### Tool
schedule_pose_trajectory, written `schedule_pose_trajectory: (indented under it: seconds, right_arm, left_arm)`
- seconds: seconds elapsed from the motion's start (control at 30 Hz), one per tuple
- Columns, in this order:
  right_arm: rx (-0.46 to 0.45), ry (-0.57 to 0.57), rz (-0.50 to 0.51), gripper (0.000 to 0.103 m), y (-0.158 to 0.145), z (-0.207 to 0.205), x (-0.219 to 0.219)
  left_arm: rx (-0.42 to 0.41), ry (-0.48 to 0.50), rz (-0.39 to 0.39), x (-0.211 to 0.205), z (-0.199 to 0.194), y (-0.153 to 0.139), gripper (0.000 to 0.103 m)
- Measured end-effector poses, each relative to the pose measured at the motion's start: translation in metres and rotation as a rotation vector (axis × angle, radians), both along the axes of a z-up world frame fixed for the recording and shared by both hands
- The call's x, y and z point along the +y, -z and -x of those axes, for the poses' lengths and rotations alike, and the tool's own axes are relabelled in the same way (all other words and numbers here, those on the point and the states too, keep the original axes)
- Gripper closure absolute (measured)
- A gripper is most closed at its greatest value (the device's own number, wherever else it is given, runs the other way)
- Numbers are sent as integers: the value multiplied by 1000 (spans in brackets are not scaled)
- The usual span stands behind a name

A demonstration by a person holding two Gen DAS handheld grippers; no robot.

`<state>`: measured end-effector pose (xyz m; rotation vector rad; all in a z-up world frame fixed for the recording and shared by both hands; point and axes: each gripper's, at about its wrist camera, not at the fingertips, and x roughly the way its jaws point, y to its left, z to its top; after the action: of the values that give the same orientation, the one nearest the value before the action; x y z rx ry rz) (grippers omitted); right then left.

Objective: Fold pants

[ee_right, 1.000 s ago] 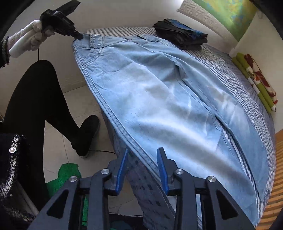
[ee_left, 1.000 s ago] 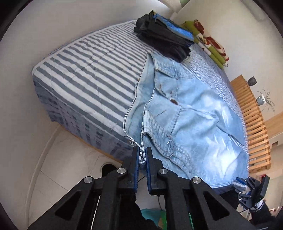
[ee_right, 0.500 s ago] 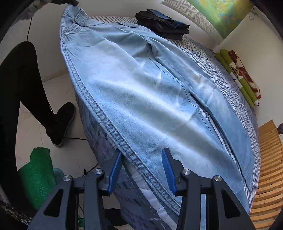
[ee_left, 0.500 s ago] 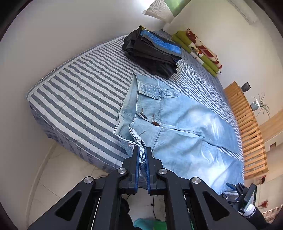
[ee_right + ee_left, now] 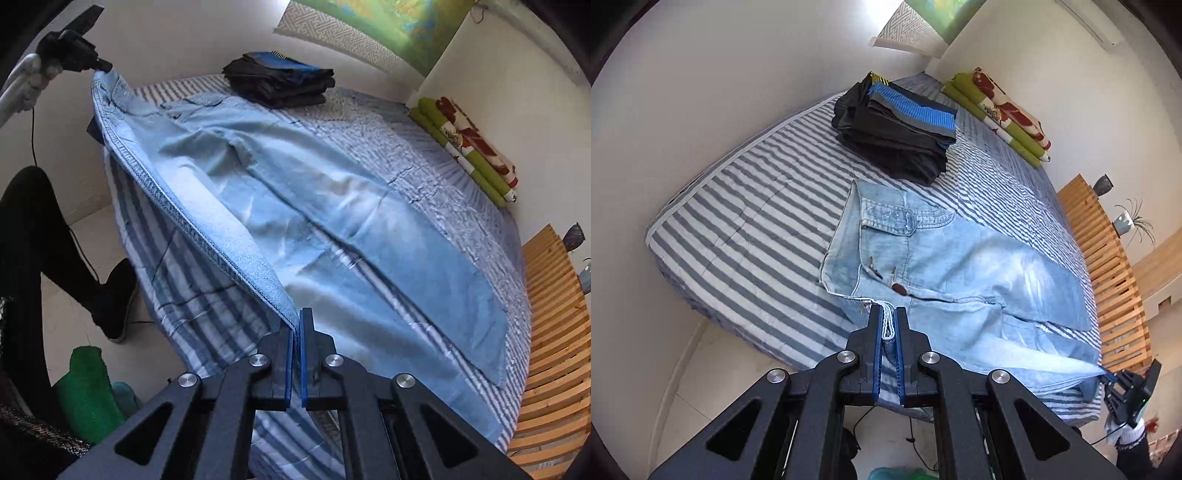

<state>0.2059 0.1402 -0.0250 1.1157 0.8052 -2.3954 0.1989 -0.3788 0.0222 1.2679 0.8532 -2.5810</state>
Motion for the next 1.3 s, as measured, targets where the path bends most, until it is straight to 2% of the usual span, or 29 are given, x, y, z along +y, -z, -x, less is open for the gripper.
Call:
schedule_pose_trajectory:
  seconds: [0.07, 0.17, 0.27, 0.33, 0.47, 0.6, 0.7, 0.93, 1.0, 1.03, 1.1, 1.2, 1.23, 1.27, 1.3]
  right_arm:
    - [44, 29, -6, 101, -21, 21, 6]
    - [125, 44, -74, 101, -45, 57, 7]
    - [133, 65, -115, 101, -57, 107, 4]
    - [143, 76, -168, 101, -57, 144, 0]
    - [109, 99, -243, 101, -37, 222, -7]
    - [67, 108, -316, 101, 3, 288, -16]
    - [20, 107, -354, 101, 36, 323, -20]
    - [-56, 113, -364, 101, 84, 366, -22]
    - [-80, 118, -363, 101, 97, 375, -20]
    - [-99, 127, -361, 100, 103, 380, -20]
    - [-145, 133, -350, 98, 111, 387, -17]
    - [-183, 137, -272, 80, 99, 386, -8]
    - [-191, 139, -225, 71, 88, 384, -2]
    - [-192, 142, -182, 66, 76, 381, 3]
    - [-182, 149, -143, 65, 62, 377, 11]
  left_arm:
    - [13, 8, 16, 3, 20, -12, 98]
    - [29, 11, 38, 1, 59, -27, 98]
    - [31, -2, 33, -9, 105, -32, 98]
    - [15, -9, 57, -15, 138, -31, 97]
    - [-46, -32, 79, -33, 201, -9, 97]
    - [-105, -51, 71, -48, 250, 29, 97]
    - [-144, -57, 73, -55, 278, 54, 97]
    - [-216, -83, 77, -62, 313, 96, 96]
    - [-233, -104, 70, -65, 318, 103, 90]
    - [-240, -119, 70, -66, 320, 103, 81]
    - [-241, -128, 102, -65, 321, 97, 73]
    - [-238, -125, 161, -59, 315, 82, 71]
    - [-229, -126, 164, -56, 312, 76, 72]
    - [-214, -124, 163, -53, 307, 68, 72]
    - [-198, -114, 164, -48, 303, 61, 72]
